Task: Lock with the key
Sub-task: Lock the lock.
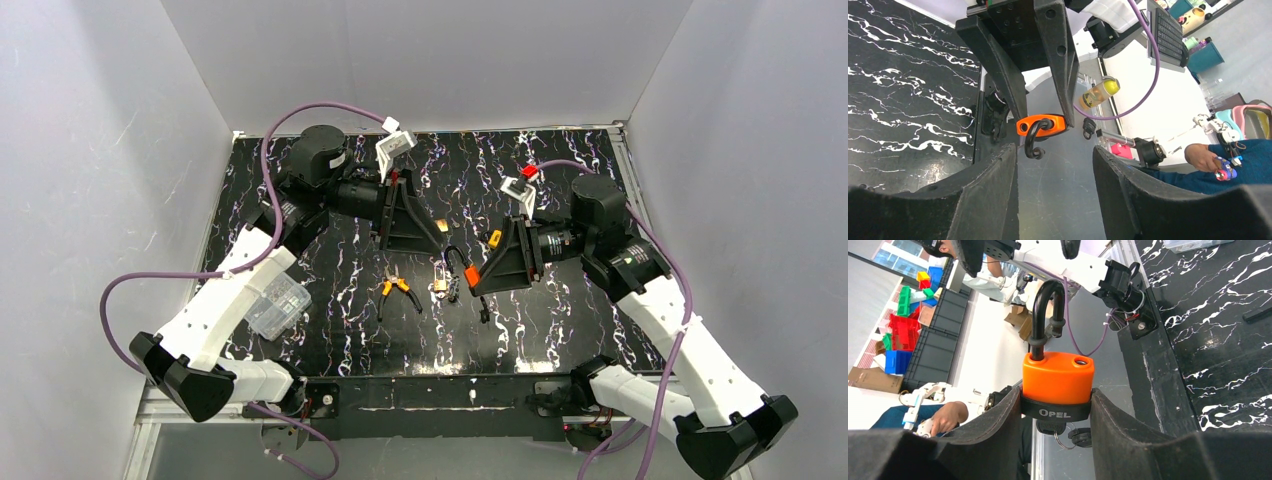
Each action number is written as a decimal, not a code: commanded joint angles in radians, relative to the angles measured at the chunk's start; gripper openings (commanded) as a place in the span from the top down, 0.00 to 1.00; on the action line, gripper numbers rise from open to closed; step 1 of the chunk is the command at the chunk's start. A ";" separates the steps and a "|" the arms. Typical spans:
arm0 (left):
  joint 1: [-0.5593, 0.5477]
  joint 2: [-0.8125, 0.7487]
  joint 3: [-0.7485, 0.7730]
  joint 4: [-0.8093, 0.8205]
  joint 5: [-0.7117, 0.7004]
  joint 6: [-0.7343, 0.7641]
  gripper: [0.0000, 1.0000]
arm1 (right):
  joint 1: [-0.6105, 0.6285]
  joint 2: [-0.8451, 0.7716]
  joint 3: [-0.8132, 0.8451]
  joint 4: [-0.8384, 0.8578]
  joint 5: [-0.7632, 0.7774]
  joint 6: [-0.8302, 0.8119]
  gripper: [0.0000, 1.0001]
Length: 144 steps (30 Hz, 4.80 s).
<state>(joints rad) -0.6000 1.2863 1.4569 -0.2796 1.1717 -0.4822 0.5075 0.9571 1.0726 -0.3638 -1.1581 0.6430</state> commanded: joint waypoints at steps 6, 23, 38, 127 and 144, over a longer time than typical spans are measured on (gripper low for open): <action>-0.022 0.005 0.022 0.041 0.067 -0.003 0.44 | 0.016 -0.012 0.105 0.068 -0.051 0.037 0.99; -0.059 0.099 0.157 -0.042 0.140 0.045 0.65 | 0.016 0.076 0.184 -0.030 -0.042 -0.077 0.99; -0.058 0.105 0.210 -0.159 0.040 0.126 1.00 | 0.016 0.090 0.218 -0.040 -0.033 -0.081 0.97; -0.130 -0.106 0.145 -0.099 -0.611 0.025 0.69 | 0.016 -0.051 0.052 0.461 0.352 0.113 0.99; -0.129 -0.116 0.155 -0.172 -0.559 0.087 0.84 | 0.014 -0.041 0.062 0.442 0.333 0.109 0.99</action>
<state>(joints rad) -0.7288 1.1889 1.5871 -0.4342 0.5690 -0.4187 0.5213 0.9253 1.1011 0.0212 -0.8128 0.7422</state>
